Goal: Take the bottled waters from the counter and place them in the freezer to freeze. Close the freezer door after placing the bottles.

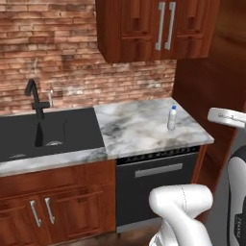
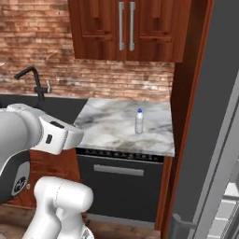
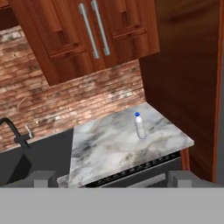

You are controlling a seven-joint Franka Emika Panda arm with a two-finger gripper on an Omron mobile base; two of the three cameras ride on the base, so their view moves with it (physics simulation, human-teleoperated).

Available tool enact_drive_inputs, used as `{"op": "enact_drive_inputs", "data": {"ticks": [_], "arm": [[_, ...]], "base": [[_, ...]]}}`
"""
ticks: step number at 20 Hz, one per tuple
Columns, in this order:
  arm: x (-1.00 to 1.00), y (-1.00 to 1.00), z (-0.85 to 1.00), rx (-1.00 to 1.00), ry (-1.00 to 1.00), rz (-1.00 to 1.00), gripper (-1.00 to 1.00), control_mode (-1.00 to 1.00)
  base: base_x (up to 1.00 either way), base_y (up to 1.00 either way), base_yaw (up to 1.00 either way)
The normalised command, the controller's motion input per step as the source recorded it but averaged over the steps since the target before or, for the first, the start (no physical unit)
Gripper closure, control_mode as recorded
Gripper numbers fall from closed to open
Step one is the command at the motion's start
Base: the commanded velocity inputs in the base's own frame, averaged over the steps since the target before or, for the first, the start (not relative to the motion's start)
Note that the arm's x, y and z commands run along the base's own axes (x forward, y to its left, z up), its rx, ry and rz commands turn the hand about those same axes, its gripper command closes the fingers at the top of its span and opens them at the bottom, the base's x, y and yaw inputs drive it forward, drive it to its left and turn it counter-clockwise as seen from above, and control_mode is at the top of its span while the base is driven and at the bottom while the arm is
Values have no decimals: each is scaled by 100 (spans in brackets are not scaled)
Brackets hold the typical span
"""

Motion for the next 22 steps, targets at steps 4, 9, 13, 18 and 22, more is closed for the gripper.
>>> {"op": "enact_drive_inputs", "data": {"ticks": [4, 9, 13, 18, 22], "arm": [[0, 0, 0, 0, 0, 0, -100, 100], [0, 0, 0, 0, 0, 0, -100, 100], [0, 0, 0, 0, 0, 0, -100, 100], [0, 0, 0, 0, 0, 0, -100, 100], [0, 0, 0, 0, 0, 0, -100, 100]], "base": [[56, 0, -9], [41, 0, -18], [41, 0, -20], [83, 0, -21], [78, 19, -11]]}}
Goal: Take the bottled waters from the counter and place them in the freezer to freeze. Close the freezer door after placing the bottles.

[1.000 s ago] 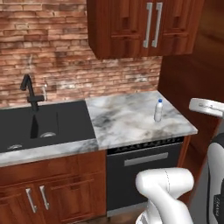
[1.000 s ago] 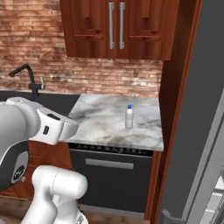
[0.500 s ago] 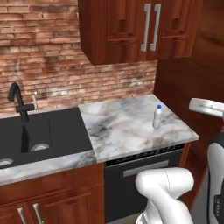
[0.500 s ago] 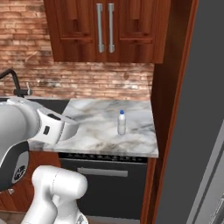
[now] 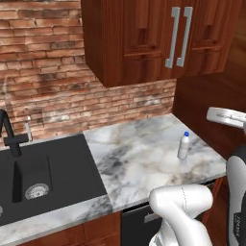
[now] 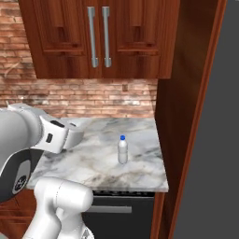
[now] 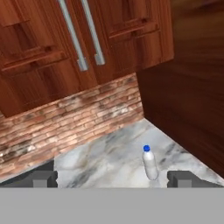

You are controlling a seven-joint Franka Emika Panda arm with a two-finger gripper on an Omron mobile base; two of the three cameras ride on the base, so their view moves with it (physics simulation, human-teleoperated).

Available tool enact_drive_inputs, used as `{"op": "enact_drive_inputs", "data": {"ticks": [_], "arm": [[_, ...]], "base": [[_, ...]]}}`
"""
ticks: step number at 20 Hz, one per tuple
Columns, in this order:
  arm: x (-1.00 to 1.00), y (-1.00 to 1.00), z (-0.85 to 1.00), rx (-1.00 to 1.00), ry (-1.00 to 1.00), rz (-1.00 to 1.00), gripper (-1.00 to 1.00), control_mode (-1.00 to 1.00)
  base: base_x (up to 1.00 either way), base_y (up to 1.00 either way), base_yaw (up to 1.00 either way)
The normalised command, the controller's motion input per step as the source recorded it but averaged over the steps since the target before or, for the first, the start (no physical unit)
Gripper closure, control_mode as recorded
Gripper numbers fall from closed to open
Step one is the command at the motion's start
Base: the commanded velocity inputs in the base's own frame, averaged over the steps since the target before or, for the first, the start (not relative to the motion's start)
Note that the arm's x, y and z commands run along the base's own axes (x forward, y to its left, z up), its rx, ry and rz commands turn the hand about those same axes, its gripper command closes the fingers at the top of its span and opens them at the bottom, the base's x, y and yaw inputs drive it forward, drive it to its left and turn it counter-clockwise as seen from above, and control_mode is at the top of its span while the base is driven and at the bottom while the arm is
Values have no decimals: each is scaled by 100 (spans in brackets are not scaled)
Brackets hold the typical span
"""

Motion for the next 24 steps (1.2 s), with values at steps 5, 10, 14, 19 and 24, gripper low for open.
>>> {"op": "enact_drive_inputs", "data": {"ticks": [5, 10, 14, 19, 24], "arm": [[0, 2, -7, -1, 4, -7, -100, -100], [0, 32, -54, -8, 28, -45, -100, -100], [22, 60, -52, -12, 27, -41, -100, -100], [31, 37, -34, -12, 12, -32, -100, -100], [52, 8, -29, -4, 2, -20, -100, -100]], "base": [[41, 15, -13], [0, 0, 0], [0, 0, 0], [0, 0, 0], [0, 0, 0]]}}
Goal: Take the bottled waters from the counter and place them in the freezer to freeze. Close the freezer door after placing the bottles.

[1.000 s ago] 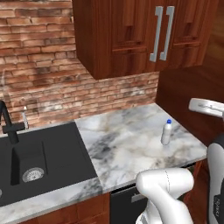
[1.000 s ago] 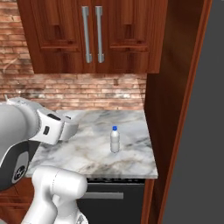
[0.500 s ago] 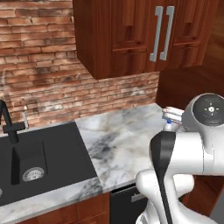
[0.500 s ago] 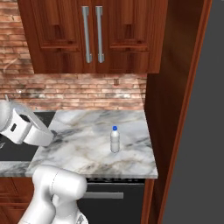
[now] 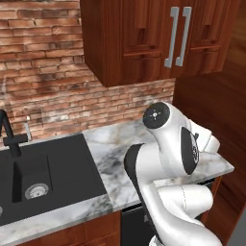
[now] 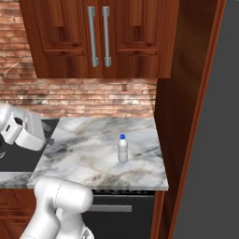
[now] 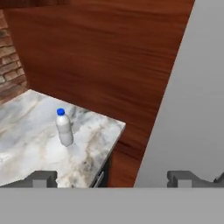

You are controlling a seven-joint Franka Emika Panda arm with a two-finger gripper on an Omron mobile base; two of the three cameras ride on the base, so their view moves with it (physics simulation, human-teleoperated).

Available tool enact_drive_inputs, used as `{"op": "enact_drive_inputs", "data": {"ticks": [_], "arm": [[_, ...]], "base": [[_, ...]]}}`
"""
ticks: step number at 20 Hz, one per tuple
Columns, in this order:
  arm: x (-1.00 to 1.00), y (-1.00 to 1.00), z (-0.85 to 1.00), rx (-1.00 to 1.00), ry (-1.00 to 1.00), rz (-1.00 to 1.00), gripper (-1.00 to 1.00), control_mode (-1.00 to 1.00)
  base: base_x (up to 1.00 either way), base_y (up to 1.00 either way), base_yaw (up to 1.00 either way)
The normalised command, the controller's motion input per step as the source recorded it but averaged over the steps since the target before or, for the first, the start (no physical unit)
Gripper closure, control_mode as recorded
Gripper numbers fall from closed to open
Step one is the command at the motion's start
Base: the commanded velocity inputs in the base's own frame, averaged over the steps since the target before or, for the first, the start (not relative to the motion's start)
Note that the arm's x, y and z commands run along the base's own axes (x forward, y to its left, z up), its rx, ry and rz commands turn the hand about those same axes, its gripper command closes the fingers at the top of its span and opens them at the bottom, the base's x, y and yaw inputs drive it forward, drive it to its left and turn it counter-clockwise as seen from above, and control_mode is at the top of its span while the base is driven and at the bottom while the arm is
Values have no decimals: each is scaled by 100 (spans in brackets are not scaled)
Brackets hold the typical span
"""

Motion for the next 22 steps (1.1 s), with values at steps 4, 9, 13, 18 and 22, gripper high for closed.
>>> {"op": "enact_drive_inputs", "data": {"ticks": [4, 9, 13, 18, 22], "arm": [[59, 0, -48, -15, -1, -18, -100, -100], [41, 0, -37, -13, -6, -11, -100, -100], [8, 0, -27, -6, -12, -3, -100, -100], [2, 0, -20, 0, -13, -1, -100, -100], [11, -1, -13, 0, -1, -3, -100, -100]], "base": [[0, 0, 0], [0, 0, 0], [0, 0, 0], [0, 0, 0], [0, 0, 0]]}}
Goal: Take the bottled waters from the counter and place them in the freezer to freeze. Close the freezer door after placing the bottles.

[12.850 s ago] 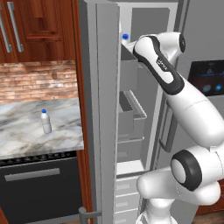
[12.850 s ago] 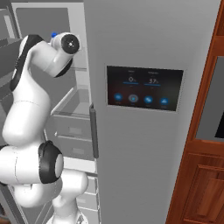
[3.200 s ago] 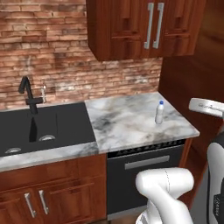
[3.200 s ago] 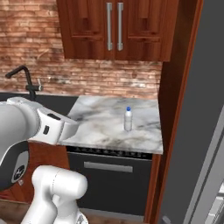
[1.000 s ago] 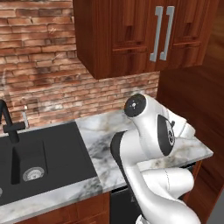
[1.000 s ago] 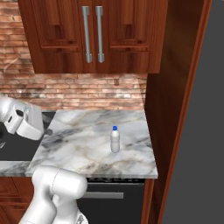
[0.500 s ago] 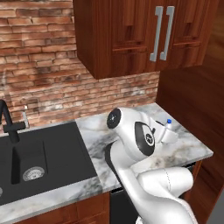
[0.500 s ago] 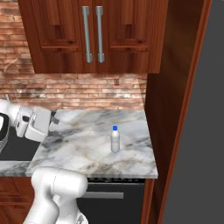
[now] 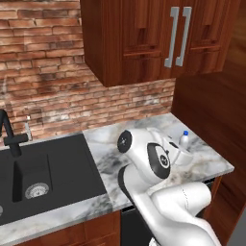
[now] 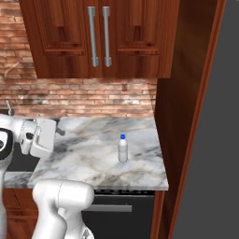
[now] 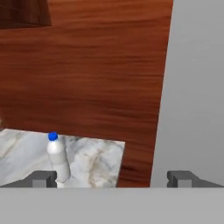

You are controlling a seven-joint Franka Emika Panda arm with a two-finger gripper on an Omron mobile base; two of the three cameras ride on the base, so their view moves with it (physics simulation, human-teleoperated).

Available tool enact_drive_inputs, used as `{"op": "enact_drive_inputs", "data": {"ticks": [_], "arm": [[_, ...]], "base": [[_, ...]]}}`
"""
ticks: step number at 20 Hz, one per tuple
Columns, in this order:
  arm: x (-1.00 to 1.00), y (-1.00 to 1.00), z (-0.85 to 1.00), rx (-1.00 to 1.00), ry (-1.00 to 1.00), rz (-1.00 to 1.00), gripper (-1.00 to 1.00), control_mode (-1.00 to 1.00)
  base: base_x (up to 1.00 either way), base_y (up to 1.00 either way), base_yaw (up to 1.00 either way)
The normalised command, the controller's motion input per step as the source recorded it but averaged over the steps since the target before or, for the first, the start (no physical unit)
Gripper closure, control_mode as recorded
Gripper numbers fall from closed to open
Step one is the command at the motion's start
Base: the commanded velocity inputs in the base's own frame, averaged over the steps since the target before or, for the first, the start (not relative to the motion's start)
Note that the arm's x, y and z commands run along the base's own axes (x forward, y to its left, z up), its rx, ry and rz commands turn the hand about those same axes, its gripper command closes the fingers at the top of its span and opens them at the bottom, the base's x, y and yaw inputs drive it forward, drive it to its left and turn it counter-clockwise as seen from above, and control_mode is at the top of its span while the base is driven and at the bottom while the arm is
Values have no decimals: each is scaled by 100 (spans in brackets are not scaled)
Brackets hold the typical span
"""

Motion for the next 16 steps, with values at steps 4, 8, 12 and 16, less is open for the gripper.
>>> {"op": "enact_drive_inputs", "data": {"ticks": [4, 8, 12, 16], "arm": [[21, -6, -14, 0, -1, -5, -100, -100], [33, -4, -12, 0, 0, -7, -100, -100], [28, -8, -10, 0, 0, -8, -100, -100], [36, -8, -8, 0, 0, -9, -100, -100]], "base": [[0, 0, 0], [0, 0, 0], [0, 0, 0], [0, 0, 0]]}}
